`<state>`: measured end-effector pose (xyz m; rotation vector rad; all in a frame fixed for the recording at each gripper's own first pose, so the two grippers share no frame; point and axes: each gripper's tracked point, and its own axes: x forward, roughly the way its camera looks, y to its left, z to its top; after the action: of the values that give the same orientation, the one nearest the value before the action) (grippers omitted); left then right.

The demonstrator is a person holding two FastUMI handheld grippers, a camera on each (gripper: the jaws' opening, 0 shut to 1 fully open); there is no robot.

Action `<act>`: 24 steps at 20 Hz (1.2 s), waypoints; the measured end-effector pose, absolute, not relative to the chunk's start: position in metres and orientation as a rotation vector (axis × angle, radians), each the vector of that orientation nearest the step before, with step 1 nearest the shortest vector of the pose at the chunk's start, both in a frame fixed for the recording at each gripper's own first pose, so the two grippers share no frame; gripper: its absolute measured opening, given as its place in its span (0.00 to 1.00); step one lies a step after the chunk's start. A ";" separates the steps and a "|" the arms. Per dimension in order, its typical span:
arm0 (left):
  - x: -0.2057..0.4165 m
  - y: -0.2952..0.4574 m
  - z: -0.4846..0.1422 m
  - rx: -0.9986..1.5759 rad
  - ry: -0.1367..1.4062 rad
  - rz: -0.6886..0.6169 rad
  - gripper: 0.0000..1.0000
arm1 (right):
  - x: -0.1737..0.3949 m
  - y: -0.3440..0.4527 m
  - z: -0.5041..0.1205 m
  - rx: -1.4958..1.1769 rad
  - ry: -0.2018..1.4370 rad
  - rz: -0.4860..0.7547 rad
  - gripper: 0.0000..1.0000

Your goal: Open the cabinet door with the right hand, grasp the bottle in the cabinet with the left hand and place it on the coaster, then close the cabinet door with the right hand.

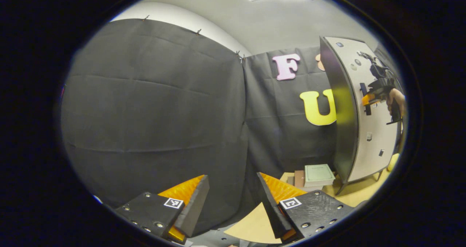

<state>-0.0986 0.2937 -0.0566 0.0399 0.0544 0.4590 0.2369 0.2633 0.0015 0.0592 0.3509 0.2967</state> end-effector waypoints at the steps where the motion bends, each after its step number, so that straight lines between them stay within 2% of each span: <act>1: -0.097 0.291 -0.055 0.040 0.048 0.446 0.78 | 0.231 0.263 0.003 0.071 0.358 0.314 0.13; 7: -0.076 0.262 -0.053 0.032 0.033 0.347 0.78 | 0.200 0.256 0.018 0.105 0.376 0.398 0.13; 13: -0.048 0.225 -0.045 0.028 0.003 0.240 0.78 | 0.196 0.249 0.016 0.107 0.385 0.422 0.14; 14: -0.044 0.218 -0.043 0.027 0.000 0.223 0.78 | 0.193 0.248 0.016 0.105 0.387 0.425 0.11; 18: -0.029 0.192 -0.037 0.031 -0.009 0.164 0.81 | 0.188 0.241 0.017 0.111 0.385 0.444 0.13; 19: -0.027 0.184 -0.034 0.032 -0.012 0.152 0.78 | 0.187 0.239 0.017 0.114 0.385 0.453 0.13; 21: -0.020 0.163 -0.029 0.034 -0.021 0.125 0.81 | 0.186 0.236 0.017 0.118 0.386 0.474 0.13; 24: -0.011 0.125 -0.029 0.027 -0.019 0.077 0.78 | 0.184 0.230 0.018 0.113 0.390 0.510 0.13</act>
<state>-0.0112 0.1251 -0.0287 0.0273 -0.0189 0.0774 0.1838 0.2302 0.0179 0.1128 0.3901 0.5095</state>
